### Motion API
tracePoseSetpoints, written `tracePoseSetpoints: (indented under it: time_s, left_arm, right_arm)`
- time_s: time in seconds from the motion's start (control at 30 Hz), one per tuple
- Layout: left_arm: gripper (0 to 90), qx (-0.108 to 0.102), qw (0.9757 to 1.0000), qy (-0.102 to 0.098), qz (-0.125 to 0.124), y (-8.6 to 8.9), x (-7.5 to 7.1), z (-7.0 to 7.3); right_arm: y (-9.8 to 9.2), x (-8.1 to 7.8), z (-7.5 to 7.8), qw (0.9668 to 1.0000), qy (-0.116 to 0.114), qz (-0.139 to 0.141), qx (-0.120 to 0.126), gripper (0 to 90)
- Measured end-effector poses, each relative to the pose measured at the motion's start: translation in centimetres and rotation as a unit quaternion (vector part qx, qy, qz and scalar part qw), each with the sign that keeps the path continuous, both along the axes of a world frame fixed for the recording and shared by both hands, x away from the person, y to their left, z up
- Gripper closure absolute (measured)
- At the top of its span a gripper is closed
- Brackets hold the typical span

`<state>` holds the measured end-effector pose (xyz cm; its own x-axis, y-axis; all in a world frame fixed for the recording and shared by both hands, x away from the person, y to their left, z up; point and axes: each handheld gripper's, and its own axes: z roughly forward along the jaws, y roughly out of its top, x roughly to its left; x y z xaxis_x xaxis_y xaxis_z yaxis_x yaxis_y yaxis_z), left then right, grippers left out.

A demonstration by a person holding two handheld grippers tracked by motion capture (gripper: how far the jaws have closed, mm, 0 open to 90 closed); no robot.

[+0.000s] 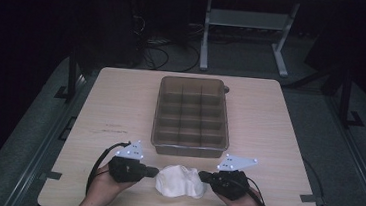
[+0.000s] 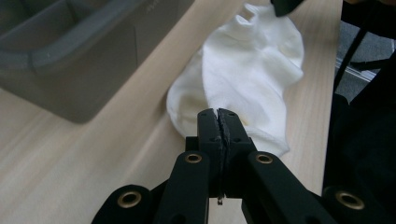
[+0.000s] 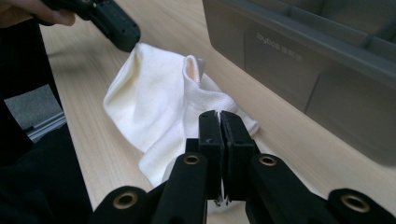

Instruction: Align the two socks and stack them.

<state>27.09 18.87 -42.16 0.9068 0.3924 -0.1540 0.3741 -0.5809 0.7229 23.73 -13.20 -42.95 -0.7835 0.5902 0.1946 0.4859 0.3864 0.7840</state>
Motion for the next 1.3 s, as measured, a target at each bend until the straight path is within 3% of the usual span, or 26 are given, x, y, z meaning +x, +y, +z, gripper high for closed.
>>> tracePoseSetpoints:
  time_s: [0.3, 0.57, 0.87, 1.07, 1.3]
  left_arm:
    - [89.3, 0.019, 0.9998, -0.003, -0.003, -2.2, 2.2, -0.7]
    - [89.3, 0.037, 0.9993, 0.007, 0.004, -1.8, 2.5, -1.5]
    - [89.1, 0.059, 0.9980, 0.021, 0.003, -1.5, 2.0, -2.6]
    - [88.6, 0.054, 0.9981, 0.028, -0.012, -1.8, 0.5, -2.8]
    - [87.0, 0.051, 0.9980, 0.024, -0.028, -2.6, -0.9, -2.8]
  right_arm:
    - [-0.8, -0.8, -1.1, 0.9997, 0.016, -0.015, -0.012, 87.7]
    - [-0.4, 0.1, -2.8, 0.9986, 0.024, -0.018, -0.044, 87.3]
    - [0.7, 1.3, -3.5, 0.9962, 0.002, -0.014, -0.086, 87.3]
    - [1.0, 2.7, -3.6, 0.9945, -0.017, -0.018, -0.102, 87.3]
    - [1.3, 4.4, -3.8, 0.9939, -0.032, -0.022, -0.103, 87.2]
